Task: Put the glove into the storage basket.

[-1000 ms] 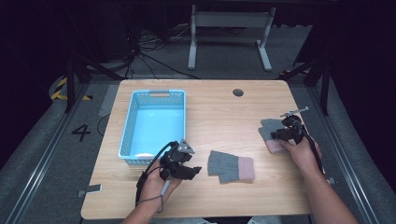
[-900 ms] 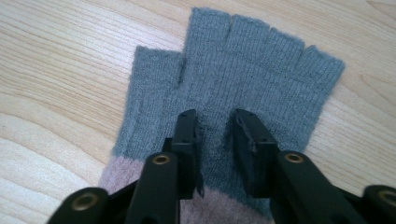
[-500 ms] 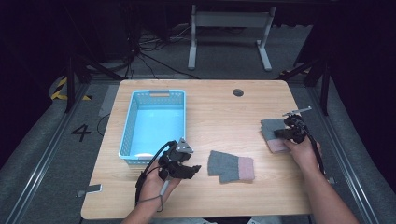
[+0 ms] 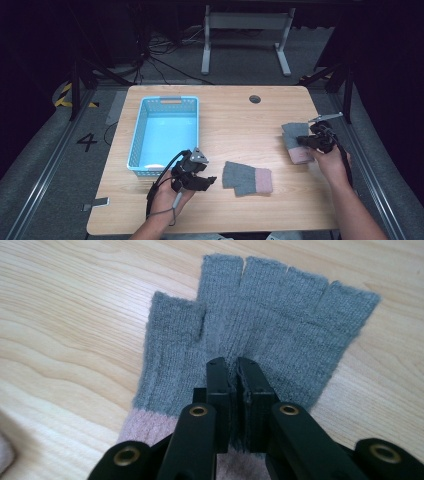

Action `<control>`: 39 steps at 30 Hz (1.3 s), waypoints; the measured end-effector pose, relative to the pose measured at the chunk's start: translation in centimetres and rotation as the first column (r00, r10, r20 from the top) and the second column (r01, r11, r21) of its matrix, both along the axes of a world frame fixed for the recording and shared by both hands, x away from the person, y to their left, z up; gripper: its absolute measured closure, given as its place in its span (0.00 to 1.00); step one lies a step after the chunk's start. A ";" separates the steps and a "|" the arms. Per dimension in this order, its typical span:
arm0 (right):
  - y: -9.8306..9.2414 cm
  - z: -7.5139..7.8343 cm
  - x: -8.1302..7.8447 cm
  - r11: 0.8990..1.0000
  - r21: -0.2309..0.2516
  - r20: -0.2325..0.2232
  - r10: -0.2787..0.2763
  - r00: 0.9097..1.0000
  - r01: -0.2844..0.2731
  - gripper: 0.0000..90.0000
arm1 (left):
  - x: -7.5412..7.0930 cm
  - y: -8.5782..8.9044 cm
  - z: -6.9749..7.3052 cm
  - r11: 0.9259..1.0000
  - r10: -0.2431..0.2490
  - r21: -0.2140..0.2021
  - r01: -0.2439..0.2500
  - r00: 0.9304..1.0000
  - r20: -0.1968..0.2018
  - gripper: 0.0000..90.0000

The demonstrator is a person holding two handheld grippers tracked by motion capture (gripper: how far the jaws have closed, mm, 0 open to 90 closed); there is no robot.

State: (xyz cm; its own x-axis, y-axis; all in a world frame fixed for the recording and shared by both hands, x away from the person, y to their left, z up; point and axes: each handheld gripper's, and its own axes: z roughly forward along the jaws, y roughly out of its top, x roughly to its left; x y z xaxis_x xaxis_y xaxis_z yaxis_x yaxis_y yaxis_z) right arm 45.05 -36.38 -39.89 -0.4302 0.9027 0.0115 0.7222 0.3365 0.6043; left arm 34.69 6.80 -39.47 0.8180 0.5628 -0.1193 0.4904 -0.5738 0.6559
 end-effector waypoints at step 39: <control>8.6 4.9 -5.4 0.921 0.014 0.027 0.389 0.921 -0.390 0.95 | 0.3 0.1 0.3 0.998 -0.029 -0.054 0.026 0.999 -0.046 0.58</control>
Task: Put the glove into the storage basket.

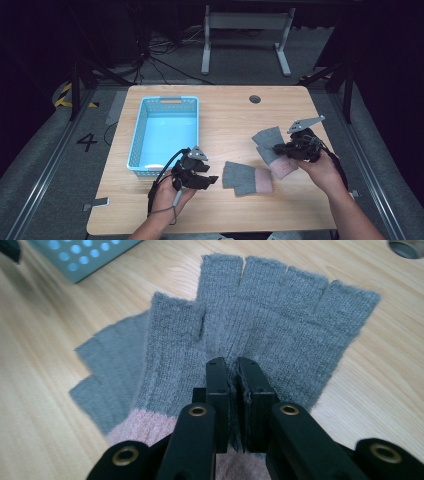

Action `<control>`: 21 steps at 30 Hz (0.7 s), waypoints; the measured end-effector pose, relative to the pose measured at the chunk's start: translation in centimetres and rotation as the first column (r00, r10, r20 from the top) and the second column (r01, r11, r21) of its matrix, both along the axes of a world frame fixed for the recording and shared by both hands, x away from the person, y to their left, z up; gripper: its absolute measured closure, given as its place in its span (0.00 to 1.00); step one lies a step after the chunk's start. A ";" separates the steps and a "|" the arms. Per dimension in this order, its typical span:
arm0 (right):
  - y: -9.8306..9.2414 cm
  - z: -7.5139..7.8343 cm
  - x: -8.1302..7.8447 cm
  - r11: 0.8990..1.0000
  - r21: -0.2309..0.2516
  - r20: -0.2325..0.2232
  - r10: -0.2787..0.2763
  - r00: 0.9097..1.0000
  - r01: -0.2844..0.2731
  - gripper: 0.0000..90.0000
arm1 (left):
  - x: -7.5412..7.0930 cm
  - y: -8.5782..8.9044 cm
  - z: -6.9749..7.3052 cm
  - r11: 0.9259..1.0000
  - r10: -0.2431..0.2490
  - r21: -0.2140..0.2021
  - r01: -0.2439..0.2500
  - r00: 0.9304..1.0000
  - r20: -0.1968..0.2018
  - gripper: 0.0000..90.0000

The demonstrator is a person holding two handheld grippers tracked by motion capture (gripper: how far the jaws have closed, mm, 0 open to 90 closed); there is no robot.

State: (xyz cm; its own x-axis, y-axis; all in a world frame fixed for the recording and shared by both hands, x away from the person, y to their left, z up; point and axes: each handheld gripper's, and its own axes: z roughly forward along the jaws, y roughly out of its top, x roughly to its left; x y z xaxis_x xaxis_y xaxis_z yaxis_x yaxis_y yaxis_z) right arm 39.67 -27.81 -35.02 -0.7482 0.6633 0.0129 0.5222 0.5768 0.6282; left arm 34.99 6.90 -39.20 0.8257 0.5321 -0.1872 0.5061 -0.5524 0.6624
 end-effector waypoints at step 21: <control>5.5 -2.8 -1.7 0.976 -0.071 -0.105 0.197 0.975 -0.205 0.95 | -0.2 -0.6 0.0 0.998 -0.042 0.037 0.041 0.999 0.030 0.76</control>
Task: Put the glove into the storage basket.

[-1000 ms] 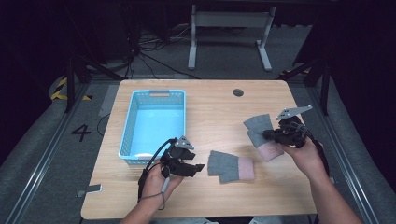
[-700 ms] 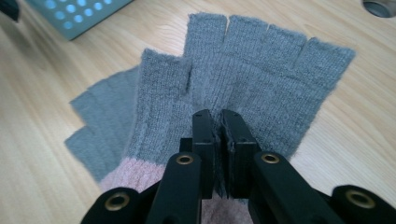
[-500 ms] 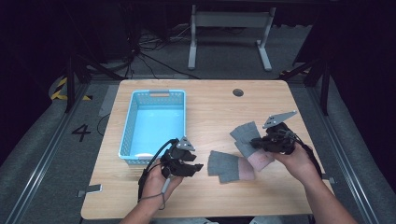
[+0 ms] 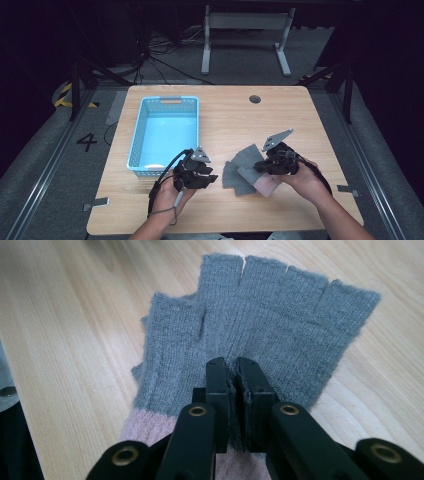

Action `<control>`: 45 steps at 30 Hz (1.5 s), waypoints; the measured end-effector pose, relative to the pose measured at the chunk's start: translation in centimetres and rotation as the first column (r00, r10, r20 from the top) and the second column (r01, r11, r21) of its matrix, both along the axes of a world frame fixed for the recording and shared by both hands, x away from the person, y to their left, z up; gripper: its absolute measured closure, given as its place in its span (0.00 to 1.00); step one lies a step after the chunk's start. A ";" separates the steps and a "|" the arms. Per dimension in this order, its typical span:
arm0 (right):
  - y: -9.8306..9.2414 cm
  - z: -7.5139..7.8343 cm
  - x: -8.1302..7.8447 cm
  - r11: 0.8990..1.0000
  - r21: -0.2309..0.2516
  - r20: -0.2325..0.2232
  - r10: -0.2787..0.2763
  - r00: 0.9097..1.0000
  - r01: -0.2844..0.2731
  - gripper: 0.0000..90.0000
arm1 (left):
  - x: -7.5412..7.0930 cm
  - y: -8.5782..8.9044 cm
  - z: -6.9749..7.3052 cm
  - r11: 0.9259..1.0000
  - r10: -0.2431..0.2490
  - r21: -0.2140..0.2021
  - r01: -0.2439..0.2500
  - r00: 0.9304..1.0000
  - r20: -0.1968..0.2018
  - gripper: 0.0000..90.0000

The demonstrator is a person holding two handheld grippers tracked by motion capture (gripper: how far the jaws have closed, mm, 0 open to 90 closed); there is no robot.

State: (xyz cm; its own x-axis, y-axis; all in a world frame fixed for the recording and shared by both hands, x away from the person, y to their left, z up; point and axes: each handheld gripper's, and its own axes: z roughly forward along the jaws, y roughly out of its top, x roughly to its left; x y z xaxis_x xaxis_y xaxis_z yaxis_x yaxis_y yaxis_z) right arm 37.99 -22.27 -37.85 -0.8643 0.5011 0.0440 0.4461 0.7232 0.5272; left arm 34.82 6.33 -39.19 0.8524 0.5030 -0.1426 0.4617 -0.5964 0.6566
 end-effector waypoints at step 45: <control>-2.1 -1.7 -2.1 1.000 -0.025 -0.013 -0.019 1.000 0.019 0.70 | 1.5 -3.5 -1.7 0.996 -0.024 0.082 0.025 1.000 -0.011 0.67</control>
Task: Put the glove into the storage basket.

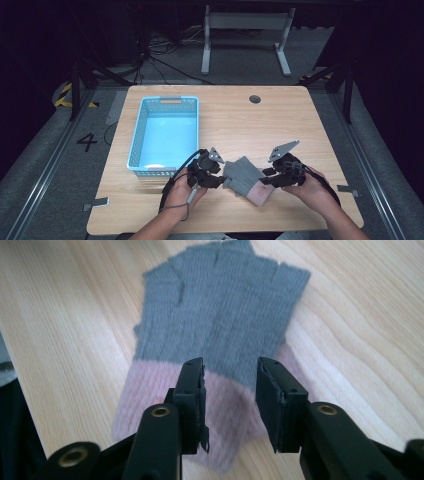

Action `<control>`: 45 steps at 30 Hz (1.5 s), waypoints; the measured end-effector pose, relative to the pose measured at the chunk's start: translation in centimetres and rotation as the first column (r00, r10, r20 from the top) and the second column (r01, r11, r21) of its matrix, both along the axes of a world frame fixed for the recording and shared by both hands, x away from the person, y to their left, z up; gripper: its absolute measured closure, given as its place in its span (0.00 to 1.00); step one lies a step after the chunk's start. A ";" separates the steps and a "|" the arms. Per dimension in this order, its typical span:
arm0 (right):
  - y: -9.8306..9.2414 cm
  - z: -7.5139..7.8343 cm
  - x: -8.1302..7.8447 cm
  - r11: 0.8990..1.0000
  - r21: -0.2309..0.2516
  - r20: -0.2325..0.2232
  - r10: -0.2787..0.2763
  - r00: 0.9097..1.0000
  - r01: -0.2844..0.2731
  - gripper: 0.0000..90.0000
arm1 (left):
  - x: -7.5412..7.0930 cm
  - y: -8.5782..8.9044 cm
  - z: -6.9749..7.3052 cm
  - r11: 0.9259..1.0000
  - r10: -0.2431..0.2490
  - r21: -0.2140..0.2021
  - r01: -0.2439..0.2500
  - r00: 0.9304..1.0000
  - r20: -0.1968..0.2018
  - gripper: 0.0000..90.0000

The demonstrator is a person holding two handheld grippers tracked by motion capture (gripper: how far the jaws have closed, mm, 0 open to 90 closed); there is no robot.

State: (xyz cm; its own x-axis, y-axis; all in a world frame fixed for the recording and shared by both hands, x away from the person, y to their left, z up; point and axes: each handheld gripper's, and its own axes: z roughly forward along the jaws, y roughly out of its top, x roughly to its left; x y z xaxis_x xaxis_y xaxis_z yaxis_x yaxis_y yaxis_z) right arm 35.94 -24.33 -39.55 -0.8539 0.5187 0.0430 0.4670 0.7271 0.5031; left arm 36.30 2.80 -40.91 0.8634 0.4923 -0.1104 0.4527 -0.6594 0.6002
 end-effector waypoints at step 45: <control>-2.2 -2.2 -0.8 0.986 -0.154 -0.126 0.046 0.991 -0.066 0.74 | 1.9 -3.3 -2.2 0.990 0.034 0.139 -0.029 0.999 -0.039 0.64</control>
